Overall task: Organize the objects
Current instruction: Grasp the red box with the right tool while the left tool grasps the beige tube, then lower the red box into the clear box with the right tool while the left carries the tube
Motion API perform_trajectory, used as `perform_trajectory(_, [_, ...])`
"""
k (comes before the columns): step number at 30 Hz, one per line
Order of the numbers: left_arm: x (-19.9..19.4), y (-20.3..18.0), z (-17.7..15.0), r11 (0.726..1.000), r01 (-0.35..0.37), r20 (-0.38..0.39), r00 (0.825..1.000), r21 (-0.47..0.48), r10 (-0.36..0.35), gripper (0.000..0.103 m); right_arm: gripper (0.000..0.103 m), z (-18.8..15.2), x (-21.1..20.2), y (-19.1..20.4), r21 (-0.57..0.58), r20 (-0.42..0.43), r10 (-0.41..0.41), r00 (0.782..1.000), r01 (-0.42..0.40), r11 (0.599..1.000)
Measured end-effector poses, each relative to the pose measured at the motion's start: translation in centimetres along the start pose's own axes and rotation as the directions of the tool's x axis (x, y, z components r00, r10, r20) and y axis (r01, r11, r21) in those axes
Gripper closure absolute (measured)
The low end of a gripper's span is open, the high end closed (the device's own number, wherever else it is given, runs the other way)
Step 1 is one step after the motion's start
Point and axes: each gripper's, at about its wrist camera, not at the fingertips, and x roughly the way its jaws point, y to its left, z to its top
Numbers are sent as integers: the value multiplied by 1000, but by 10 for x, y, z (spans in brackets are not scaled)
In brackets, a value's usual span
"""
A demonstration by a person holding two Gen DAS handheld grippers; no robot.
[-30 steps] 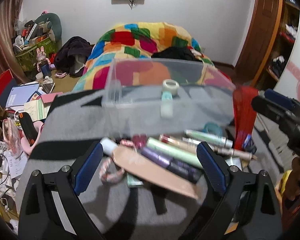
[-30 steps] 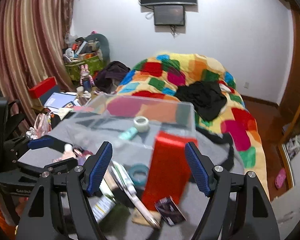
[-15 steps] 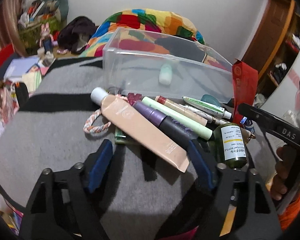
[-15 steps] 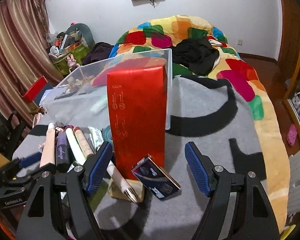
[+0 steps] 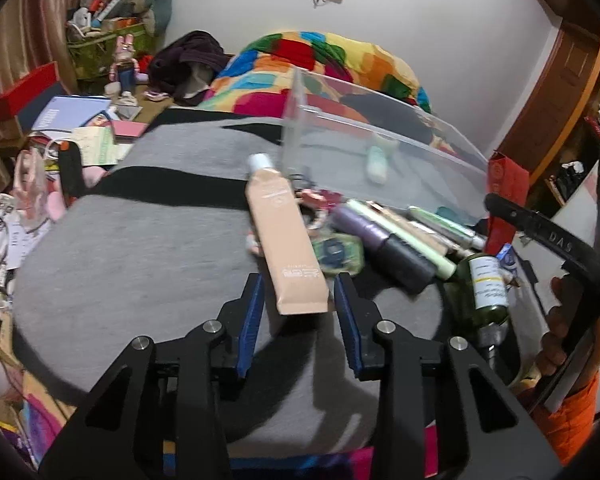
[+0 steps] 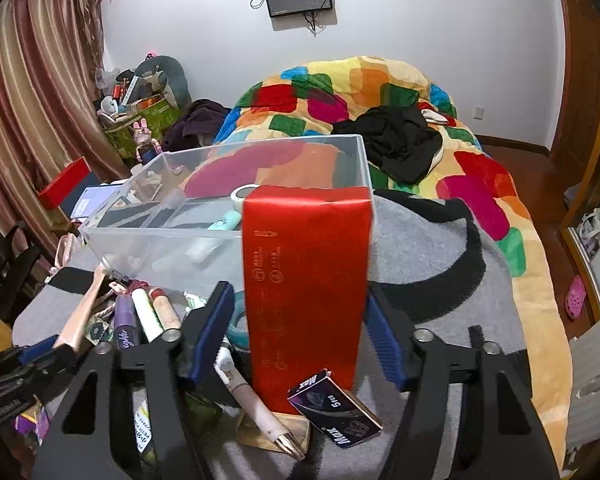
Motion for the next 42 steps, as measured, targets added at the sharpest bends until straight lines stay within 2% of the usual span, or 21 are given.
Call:
perform_trajectory(7, [-11, 18, 6, 998, -62, 15, 998, 15, 61, 67, 50, 3, -10, -4, 17, 43, 3, 999, -3, 1000])
perform_trajectory(9, [-11, 17, 16, 997, -76, 29, 997, 30, 75, 63, 50, 5, -15, -4, 18, 60, 2, 998, -3, 1000])
perform_trajectory(10, [-11, 16, 21, 996, -81, 38, 996, 36, 79, 55, 50, 7, -18, -4, 19, 70, 1, 998, -3, 1000])
perform_trajectory(12, [-9, 14, 33, 994, -95, 65, 994, 47, 92, 32, 50, 9, -23, -4, 22, 86, 2, 996, -4, 1000])
perform_trajectory(14, [-4, 12, 45, 993, -99, 80, 992, 62, 94, 29, 50, 12, -28, -4, 23, 101, 4, 995, -7, 1000])
perform_trajectory(19, [24, 12, 69, 991, -80, 11, 997, 103, 80, 29, 50, 17, -35, -2, 12, 125, 8, 992, -10, 1000])
perform_trajectory(24, [58, 12, 75, 984, -84, -83, 992, 155, 98, 29, 50, 17, -35, 0, -1, 122, 17, 992, -17, 1000])
perform_trajectory(28, [69, 17, 77, 985, -86, -111, 988, 149, 103, 38, 50, 16, -32, 0, -3, 116, 19, 993, -19, 1000])
perform_trajectory(31, [76, 20, 77, 986, -88, -121, 987, 144, 106, 43, 50, 16, -30, -1, -2, 108, 21, 994, -21, 1000])
perform_trajectory(32, [79, 21, 76, 984, -94, -130, 985, 153, 115, 48, 50, 16, -29, -1, -2, 106, 21, 994, -21, 1000])
perform_trajectory(36, [75, 23, 70, 974, -131, -113, 982, 187, 154, 57, 50, 17, -27, -3, 2, 104, 19, 994, -20, 1000])
perform_trajectory(42, [69, 31, 74, 971, -146, -99, 981, 189, 167, 59, 50, 25, -36, -3, 9, 140, 18, 990, -19, 1000])
